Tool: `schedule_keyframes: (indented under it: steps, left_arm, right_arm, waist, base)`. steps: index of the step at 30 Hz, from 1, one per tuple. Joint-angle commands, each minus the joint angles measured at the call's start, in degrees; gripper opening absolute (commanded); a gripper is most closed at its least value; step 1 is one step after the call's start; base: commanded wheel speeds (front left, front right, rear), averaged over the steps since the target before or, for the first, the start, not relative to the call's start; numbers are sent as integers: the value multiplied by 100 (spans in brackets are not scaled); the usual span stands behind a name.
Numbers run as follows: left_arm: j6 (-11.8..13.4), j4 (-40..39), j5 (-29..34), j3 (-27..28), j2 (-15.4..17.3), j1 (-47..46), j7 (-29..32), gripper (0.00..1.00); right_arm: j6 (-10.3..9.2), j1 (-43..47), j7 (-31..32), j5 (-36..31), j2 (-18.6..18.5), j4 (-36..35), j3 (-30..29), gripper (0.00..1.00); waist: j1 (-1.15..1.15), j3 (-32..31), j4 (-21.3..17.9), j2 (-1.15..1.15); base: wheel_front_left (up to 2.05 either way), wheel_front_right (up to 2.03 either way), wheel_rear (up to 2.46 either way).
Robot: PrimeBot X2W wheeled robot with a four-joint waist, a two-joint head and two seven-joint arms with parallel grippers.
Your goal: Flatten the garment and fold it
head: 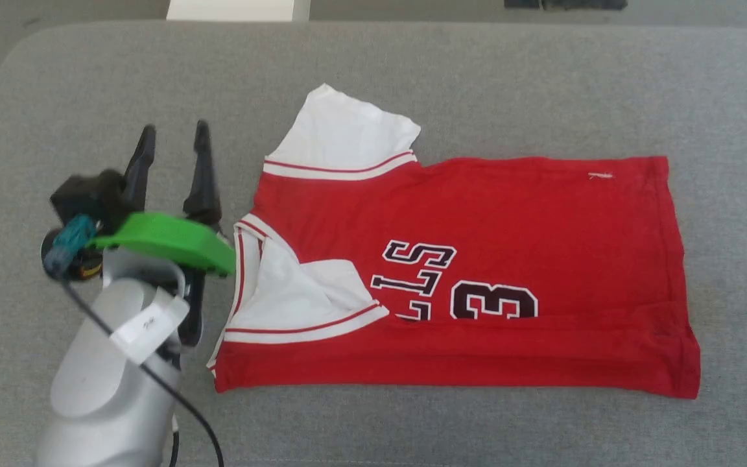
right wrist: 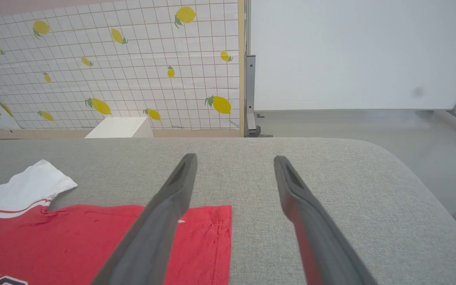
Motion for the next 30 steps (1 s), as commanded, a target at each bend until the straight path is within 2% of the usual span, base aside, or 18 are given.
schedule_keyframes:
  steps: [1,5,6,12,14,15,17,21,24,30]
  left_arm:
    - [-59,89,69,-58,-30,-270,34,100]
    - [-184,441,153,-231,-81,-958,254,100]
    - [-288,849,200,-373,-134,-1652,601,100]
    - [-396,1838,266,-597,-259,-3146,1556,100]
    - [-412,2236,267,-698,-307,-3584,2092,100]
    - [-391,2588,171,-700,-393,-3985,2620,100]
    - [-345,2926,132,-767,-452,-4321,3250,100]
    - [-205,3442,189,-984,-502,-4770,4400,100]
    - [-99,3696,307,-1167,-468,-4945,5038,100]
    - [36,3921,352,-1351,-462,-4927,5818,100]
  right_arm:
    - [-8,-129,-49,31,-43,0,16,100]
    - [-8,-301,-52,70,-109,-10,36,100]
    - [-8,-446,-34,99,-162,-43,85,100]
    - [-8,-730,-6,156,-176,-104,339,100]
    - [-8,-807,6,186,-167,-115,441,100]
    - [-8,-890,-13,216,-163,-143,517,100]
    - [-8,-945,-36,241,-161,-172,556,100]
    - [-8,-994,-69,290,-148,-212,561,100]
    - [-8,-992,-125,319,-133,-224,535,100]
    - [-8,-957,-189,338,-140,-211,464,100]
  waist:
    - [0,302,51,0]
    - [0,591,63,0]
    - [0,817,50,0]
    - [0,1240,-135,0]
    - [0,1369,-234,0]
    - [0,1519,-339,0]
    - [0,1657,-430,0]
    - [0,1896,-582,0]
    - [0,2036,-664,0]
    - [0,2209,-703,0]
  base:
    - [0,0,0]
    - [0,0,0]
    - [0,0,0]
    - [0,0,0]
    - [0,0,0]
    - [0,0,0]
    - [0,0,0]
    - [0,0,0]
    - [0,0,0]
    - [0,0,0]
